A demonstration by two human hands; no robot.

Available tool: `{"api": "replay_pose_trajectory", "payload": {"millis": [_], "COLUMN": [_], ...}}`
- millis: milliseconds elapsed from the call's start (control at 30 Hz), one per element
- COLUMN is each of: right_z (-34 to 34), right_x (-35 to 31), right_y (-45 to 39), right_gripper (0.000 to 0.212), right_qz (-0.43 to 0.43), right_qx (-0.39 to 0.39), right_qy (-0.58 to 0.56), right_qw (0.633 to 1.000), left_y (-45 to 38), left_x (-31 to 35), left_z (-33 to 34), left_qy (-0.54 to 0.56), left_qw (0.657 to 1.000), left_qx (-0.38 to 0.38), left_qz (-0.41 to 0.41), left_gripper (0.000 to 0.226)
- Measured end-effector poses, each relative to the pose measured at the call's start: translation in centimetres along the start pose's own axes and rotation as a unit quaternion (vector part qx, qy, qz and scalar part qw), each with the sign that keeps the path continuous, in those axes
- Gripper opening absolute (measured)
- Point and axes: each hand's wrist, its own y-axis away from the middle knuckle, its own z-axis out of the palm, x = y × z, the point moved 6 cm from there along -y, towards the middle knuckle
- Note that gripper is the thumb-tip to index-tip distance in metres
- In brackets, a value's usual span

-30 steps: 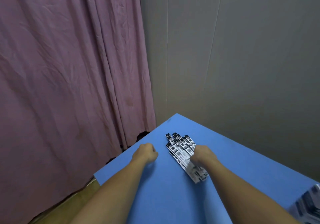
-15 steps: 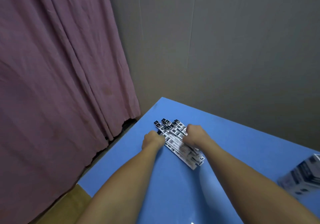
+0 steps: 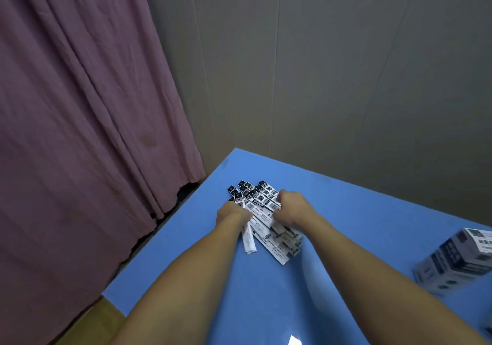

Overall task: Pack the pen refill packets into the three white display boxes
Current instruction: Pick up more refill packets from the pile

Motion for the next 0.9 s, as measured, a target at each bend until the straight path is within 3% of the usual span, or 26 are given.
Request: {"api": "replay_pose_trajectory", "payload": {"millis": [567, 667, 767, 900], "right_z": [0.8, 0.9, 1.0, 1.1], "right_x": [-1.7, -1.8, -1.6, -0.7], "right_y": [1.1, 1.6, 2.2, 3.0], "right_gripper": [0.029, 0.029, 0.026, 0.028], "right_qz": [-0.024, -0.027, -0.035, -0.040], "right_qx": [-0.019, -0.022, -0.018, -0.017], "right_qy": [0.009, 0.000, -0.008, -0.004], "right_qw": [0.999, 0.999, 0.999, 0.999], "left_y": [0.6, 1.3, 2.0, 2.5], "left_x": [-3.9, -3.9, -3.4, -2.1], "left_z": [-3.0, -3.2, -2.6, -1.2], "left_qy": [0.075, 0.034, 0.025, 0.008], "left_qw": [0.997, 0.999, 0.999, 0.998], "left_qx": [-0.011, 0.013, 0.028, 0.056], "left_qz": [-0.016, 0.000, 0.013, 0.034], "left_gripper": [0.062, 0.055, 0.032, 0.032]}}
